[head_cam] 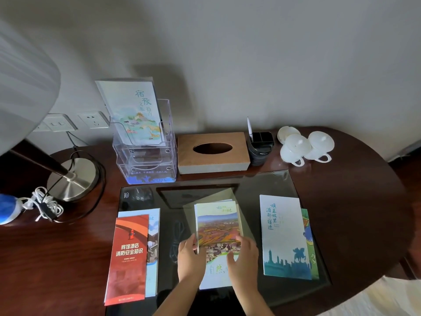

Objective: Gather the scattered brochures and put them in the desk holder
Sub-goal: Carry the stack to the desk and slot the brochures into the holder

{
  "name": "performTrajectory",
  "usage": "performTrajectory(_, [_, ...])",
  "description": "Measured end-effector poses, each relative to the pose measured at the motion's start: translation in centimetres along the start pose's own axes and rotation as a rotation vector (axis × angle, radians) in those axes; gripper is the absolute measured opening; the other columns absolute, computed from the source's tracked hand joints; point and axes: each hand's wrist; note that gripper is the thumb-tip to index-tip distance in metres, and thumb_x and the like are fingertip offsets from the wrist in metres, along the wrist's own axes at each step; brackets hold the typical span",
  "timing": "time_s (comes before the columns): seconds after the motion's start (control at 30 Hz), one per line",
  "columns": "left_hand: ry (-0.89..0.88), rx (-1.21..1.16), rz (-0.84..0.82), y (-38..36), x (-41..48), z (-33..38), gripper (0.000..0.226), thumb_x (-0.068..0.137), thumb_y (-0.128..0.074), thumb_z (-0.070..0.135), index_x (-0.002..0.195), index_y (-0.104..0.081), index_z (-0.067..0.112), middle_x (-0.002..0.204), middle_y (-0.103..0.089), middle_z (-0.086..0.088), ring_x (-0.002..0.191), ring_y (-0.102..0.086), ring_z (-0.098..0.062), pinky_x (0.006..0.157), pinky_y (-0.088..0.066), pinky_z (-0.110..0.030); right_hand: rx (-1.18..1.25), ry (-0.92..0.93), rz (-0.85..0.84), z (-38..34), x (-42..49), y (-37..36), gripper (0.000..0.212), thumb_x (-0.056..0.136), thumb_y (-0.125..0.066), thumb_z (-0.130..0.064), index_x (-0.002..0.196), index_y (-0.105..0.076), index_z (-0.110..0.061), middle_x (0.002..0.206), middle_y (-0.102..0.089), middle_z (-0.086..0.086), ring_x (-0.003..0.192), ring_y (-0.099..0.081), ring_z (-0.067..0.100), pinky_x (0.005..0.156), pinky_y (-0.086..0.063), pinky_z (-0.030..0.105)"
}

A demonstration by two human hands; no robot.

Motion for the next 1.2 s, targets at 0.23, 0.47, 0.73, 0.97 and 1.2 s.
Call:
performTrajectory(0.23, [0.057,-0.119,-0.069,0.7,1.5,-0.6,0.031,0.089,-0.060,0.016,0.119,-0.063,0.013,0.102,-0.069,0.001,0.088,-0.066,-0.014,0.071,-0.052,-0.025,0.233,-0.122,-0.030,0.5,0.8,0.3,0.027,0.082,-0.067,-0.007,0.104,-0.056,-0.017,0.107,-0.058,0.001,0.105,-0.058,0.020,0.087,-0.049,0.028])
performTrajectory(0.47, [0.064,-0.286,-0.177,1.5,1.5,-1.1,0.012,0.097,-0.048,0.010,0.109,-0.049,0.013,0.103,-0.063,-0.009,0.089,-0.062,-0.015,0.069,-0.048,-0.022,0.392,-0.205,-0.198,0.3,1.4,-0.2,0.023,0.075,-0.071,-0.007,0.097,-0.065,-0.007,0.105,-0.061,0.016,0.092,-0.063,0.026,0.086,-0.054,0.039])
performTrajectory(0.73, [-0.318,-0.607,-0.368,4.7,-0.8,1.0,0.034,0.079,-0.056,0.001,0.111,-0.059,0.013,0.101,-0.069,-0.006,0.097,-0.066,-0.018,0.082,-0.053,-0.027,0.651,-0.068,-0.172,-2.4,0.3,3.0,0.041,0.070,-0.075,-0.009,0.102,-0.059,-0.028,0.088,-0.070,-0.016,0.085,-0.065,-0.002,0.059,-0.050,0.007])
performTrajectory(0.97, [-0.431,-0.373,-0.337,4.0,-1.2,2.1,0.020,0.075,-0.057,-0.005,0.086,-0.062,0.011,0.087,-0.064,-0.003,0.089,-0.061,-0.020,0.084,-0.050,-0.037,0.555,-0.005,-0.113,-2.0,-0.8,3.6,0.027,0.079,-0.075,-0.008,0.093,-0.057,-0.023,0.094,-0.066,-0.008,0.089,-0.064,0.015,0.074,-0.055,0.017])
performTrajectory(1.2, [-0.266,-0.476,-0.437,4.6,-1.3,1.5,0.033,0.076,-0.054,0.007,0.108,-0.057,0.013,0.099,-0.068,0.006,0.100,-0.063,-0.009,0.080,-0.050,-0.018,0.615,-0.029,-0.154,-2.4,-0.9,3.2,0.035,0.081,-0.072,-0.005,0.106,-0.058,-0.026,0.103,-0.064,-0.011,0.095,-0.061,0.005,0.066,-0.050,0.004])
Point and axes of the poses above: each hand's wrist, its own x-axis towards the middle knuckle, its own y-axis out of the back of the hand, z = x × y
